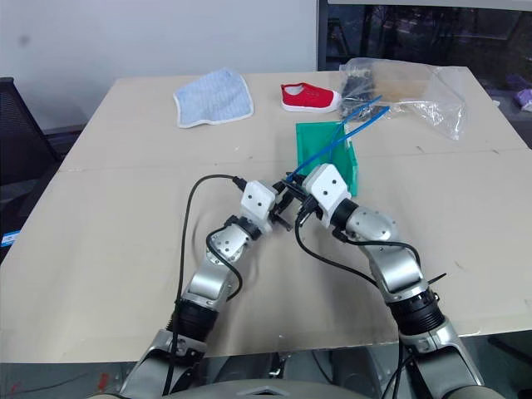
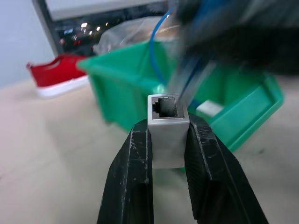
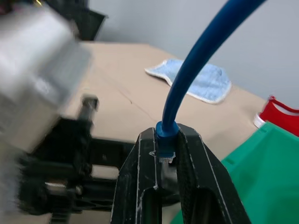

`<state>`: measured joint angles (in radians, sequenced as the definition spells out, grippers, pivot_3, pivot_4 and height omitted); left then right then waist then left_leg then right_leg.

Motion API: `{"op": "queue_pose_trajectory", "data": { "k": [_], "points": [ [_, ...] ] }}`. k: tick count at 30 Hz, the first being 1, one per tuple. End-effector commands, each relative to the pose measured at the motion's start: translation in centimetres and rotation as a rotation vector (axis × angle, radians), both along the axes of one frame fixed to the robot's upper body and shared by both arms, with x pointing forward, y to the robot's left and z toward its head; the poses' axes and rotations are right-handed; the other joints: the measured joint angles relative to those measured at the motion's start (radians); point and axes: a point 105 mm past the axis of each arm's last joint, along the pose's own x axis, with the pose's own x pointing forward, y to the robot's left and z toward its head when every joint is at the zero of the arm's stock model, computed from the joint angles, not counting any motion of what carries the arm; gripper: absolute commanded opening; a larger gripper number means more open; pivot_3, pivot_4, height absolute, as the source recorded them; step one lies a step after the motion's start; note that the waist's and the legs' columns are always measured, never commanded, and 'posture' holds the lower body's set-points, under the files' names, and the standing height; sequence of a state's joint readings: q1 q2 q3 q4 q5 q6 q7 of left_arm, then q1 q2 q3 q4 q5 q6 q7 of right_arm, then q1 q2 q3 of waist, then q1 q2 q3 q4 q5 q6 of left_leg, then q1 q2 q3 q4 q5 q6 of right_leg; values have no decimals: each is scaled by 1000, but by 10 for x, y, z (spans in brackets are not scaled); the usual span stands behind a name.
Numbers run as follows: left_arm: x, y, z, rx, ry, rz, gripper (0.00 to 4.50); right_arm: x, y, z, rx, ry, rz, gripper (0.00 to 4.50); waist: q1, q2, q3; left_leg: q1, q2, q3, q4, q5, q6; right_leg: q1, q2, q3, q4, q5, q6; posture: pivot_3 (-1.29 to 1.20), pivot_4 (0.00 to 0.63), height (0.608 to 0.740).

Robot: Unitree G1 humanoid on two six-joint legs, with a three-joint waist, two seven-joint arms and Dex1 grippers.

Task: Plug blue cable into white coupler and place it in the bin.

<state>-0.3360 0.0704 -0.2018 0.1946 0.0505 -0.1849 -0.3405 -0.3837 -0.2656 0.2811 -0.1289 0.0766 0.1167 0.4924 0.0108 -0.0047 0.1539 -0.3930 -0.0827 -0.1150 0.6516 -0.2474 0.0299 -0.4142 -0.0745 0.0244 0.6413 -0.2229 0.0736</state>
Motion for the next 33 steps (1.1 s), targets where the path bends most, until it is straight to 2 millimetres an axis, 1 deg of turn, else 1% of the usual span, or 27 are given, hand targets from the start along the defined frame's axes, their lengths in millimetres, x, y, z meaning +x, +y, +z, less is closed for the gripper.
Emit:
{"op": "queue_pose_trajectory", "data": {
  "k": [1,5,17,25,33],
  "points": [
    [-5,-7,15,-12,-83,-10,314,2,0,7,2,-67,-38,0,0,0,0,0,0,0,0,0,0,0,0,0,0,0,0,0,150,740],
    [-6,-3,15,1,-97,8,314,3,-6,-3,-45,-71,-65,0,-1,0,0,0,0,0,0,0,0,0,0,0,0,0,0,0,150,740],
    [-4,4,11,5,-84,52,314,-3,-15,0,-13,-76,-58,0,-1,0,0,0,0,0,0,0,0,0,1,0,0,0,0,0,150,740],
    [-5,3,13,25,-104,46,314,-5,-7,-4,-30,-53,-26,0,-1,0,0,0,0,0,0,0,0,0,1,0,0,0,0,0,150,740],
    [-6,0,16,65,-151,43,314,-2,-7,-21,-82,39,-58,0,0,0,0,0,0,0,0,0,0,0,1,0,0,0,0,0,150,740]
  ]
}}
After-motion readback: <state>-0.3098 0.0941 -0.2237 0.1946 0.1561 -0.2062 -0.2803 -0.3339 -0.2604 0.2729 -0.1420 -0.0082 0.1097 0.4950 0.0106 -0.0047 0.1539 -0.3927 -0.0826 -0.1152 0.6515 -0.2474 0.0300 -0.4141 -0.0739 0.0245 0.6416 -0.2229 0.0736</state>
